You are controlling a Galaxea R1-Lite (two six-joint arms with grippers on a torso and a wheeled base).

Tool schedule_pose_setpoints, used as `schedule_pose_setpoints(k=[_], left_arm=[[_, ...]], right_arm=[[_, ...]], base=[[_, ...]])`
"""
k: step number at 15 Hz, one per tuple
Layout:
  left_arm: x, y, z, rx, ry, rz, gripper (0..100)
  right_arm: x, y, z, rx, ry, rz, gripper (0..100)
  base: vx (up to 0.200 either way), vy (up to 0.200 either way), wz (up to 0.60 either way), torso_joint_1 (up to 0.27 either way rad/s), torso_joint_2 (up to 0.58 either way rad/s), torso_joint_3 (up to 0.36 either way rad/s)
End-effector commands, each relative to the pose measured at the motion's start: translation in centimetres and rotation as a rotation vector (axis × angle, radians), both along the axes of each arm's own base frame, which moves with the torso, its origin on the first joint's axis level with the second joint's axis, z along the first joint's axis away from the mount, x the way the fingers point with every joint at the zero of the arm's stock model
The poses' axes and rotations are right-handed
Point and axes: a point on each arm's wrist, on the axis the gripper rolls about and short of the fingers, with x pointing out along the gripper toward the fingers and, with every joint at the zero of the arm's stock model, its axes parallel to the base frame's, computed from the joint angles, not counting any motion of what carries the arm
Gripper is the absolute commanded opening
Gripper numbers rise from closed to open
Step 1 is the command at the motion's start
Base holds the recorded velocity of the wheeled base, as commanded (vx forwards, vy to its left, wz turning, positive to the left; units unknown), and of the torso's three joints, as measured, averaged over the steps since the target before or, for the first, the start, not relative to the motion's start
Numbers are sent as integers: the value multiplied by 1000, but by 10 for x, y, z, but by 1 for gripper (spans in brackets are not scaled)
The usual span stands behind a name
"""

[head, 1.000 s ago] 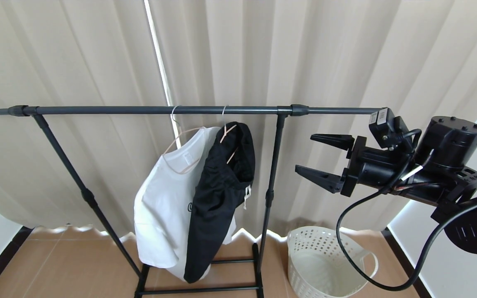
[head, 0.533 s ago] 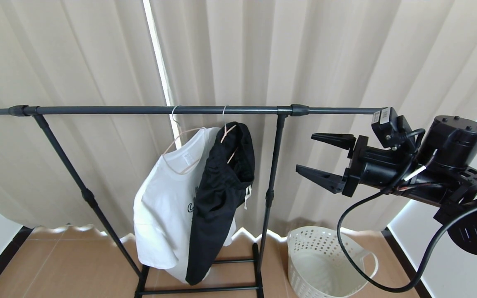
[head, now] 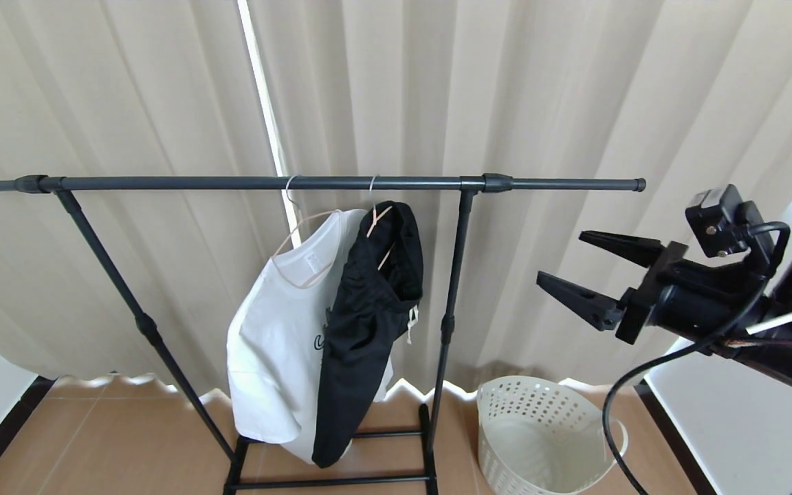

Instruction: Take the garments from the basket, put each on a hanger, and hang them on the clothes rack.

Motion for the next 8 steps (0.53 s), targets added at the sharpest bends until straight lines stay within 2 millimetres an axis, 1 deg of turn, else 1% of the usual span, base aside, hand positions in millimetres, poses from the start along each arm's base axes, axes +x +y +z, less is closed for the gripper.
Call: schedule_pose_setpoints(k=[1,2,4,5,6,7,8], left_arm=[[0,0,0,-1,0,1,100],[0,0,0,-1,0,1,100],[0,0,0,-1,0,1,100],[0,0,0,-1,0,1,100],[0,0,0,-1,0,1,100],[0,0,0,-1,0,1,100],[0,0,0,-1,0,1,100]], right_arm=[[-27,-15,-3,3,6,-121,100],[-31,-17,-7,5,26,-175,100],[-42,-22,-8,26,40,-248,100],[-53,-26,-9,31,37,-273,100],[-59,-28,-11,30,40,-279,100],[-73,-32,-15,28,41,-299,100],[-75,-33,-16,28,40,-305,100]], base=[[0,0,0,0,0,0],[0,0,0,0,0,0],[0,0,0,0,0,0],[0,0,0,0,0,0],[0,0,0,0,0,0],[0,0,0,0,0,0],[0,0,0,0,0,0]])
